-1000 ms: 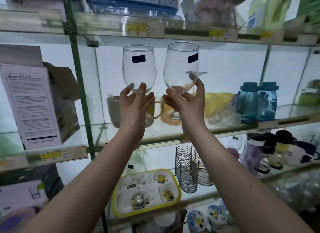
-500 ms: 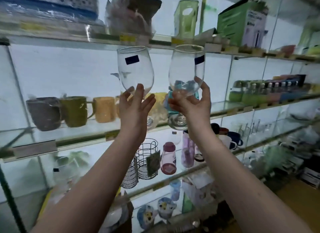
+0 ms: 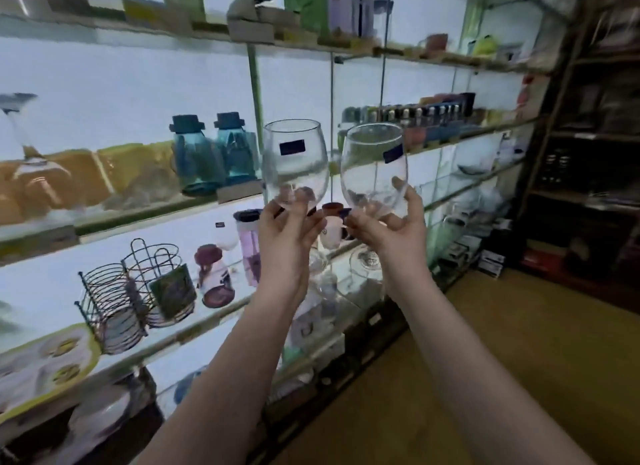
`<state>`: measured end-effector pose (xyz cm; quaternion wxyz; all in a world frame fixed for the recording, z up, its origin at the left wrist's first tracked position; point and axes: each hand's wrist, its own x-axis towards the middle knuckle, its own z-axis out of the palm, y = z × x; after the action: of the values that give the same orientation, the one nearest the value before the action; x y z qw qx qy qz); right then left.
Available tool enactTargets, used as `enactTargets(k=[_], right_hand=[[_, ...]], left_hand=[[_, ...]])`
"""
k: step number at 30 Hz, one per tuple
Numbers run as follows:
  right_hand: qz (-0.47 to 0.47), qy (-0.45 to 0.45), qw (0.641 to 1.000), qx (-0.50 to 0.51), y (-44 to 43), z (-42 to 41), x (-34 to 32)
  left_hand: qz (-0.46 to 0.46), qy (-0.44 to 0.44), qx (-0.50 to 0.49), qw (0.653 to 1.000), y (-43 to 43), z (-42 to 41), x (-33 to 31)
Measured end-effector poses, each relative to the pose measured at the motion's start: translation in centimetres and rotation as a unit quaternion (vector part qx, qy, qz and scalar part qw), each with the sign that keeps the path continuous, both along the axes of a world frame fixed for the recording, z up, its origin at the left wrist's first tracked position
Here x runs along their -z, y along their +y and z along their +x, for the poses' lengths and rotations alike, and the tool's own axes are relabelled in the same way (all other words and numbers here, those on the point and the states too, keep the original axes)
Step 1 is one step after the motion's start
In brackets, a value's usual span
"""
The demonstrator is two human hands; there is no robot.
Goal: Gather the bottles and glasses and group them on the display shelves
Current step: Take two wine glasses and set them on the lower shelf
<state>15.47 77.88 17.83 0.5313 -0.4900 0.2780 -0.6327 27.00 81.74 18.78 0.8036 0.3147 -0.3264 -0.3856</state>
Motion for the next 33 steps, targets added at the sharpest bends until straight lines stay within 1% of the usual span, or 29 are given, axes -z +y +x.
enactTargets(k=[5,10,15,20,25,30,33], right_hand=[[0.08,-0.009,0.995,0.053,-0.8,-5.3,4.7],[0.118,0.01,0.989,0.088,-1.6,-7.6,9.1],[0.158,0.018,0.979,0.127,-4.9,-9.0,12.7],[0.186,-0.004,0.971,0.152,-8.7,-9.4,14.6],[0.208,-0.005,0.963,0.169,-14.3,-9.0,15.8],[0.228,-0.008,0.954,0.194,-19.4,-9.1,16.2],[0.231,-0.032,0.948,0.215,-21.9,-9.7,15.9]], left_hand=[[0.036,0.007,0.062,0.997,-2.3,-4.6,4.7],[0.088,0.04,0.112,0.989,-4.2,-7.4,9.0],[0.138,0.07,0.152,0.976,-8.0,-8.7,13.1],[0.153,0.078,0.196,0.965,-12.4,-8.5,15.5],[0.196,0.14,0.205,0.949,-18.6,-8.2,17.4],[0.212,0.137,0.249,0.935,-25.0,-8.4,17.9],[0.204,0.131,0.275,0.93,-28.3,-9.3,18.0]])
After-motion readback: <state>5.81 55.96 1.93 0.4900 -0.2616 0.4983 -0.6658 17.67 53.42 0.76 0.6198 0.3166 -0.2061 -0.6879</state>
